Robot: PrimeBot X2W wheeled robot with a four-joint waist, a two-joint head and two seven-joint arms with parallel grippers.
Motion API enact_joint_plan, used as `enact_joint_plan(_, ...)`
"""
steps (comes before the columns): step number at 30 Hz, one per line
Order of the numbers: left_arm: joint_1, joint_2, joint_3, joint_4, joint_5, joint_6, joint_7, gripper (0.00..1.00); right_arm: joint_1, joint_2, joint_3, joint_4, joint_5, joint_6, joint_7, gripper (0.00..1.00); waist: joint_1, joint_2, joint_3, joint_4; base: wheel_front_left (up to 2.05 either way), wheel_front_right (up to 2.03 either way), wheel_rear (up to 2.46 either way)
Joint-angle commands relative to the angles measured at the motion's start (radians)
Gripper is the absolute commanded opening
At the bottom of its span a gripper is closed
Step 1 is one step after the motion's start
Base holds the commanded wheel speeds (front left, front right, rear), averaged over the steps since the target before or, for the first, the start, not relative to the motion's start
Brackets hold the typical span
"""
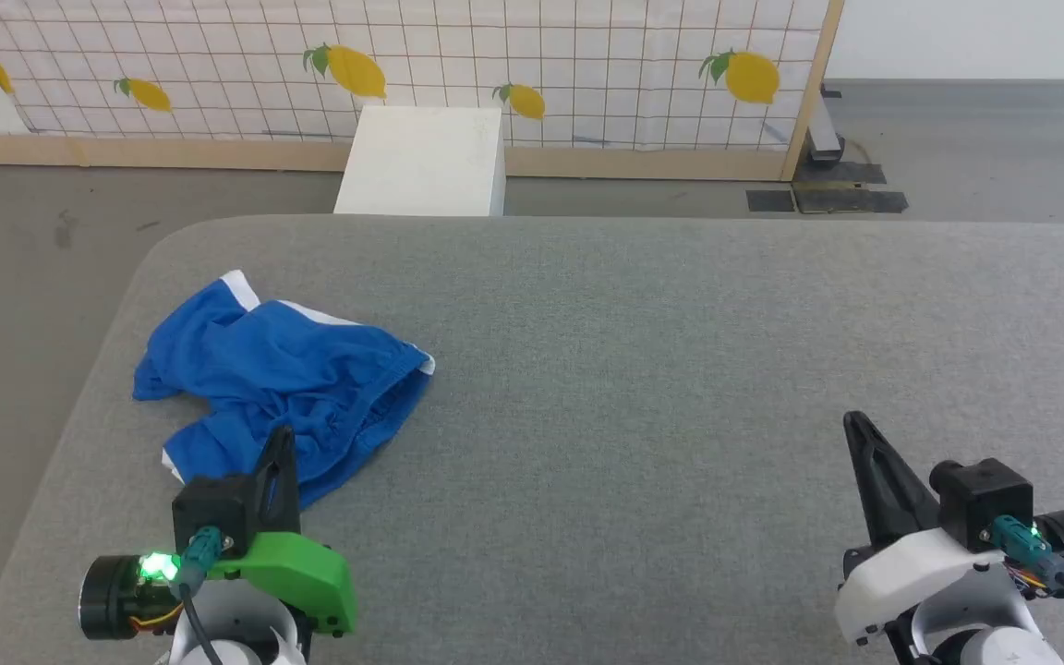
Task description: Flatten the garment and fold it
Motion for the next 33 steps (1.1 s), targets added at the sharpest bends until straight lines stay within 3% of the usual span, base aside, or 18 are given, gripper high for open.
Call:
enact_joint_plan(1, 0.0, -0.003, 0.003, -0.002, 0.013, -0.001, 0.001, 0.0, -0.016, 0.0, 0.002, -0.005, -0.006, -0.002, 0.0, 0.0, 0.0, -0.0001, 0.0, 0.0, 0.0, 0.0, 0.0)
enact_joint_plan(2, 0.0, 0.0, 0.0, 0.0, 0.0, 0.0, 0.0, 1.0, 0.0, 0.0, 0.0, 0.0, 0.0, 0.0, 0.0, 1.0, 0.0, -0.0001, 0.0, 0.0, 0.0, 0.0, 0.0)
enact_joint_plan(33, 0.004, 0.0, -0.026, 0.034, -0.058, 0.022, -0.058, 1.0, 0.006, 0.0, -0.018, 0.042, 0.068, 0.0, -0.058, 1.0, 0.0, -0.0001, 0.003, 0.027, 0.0, 0.0, 0.0)
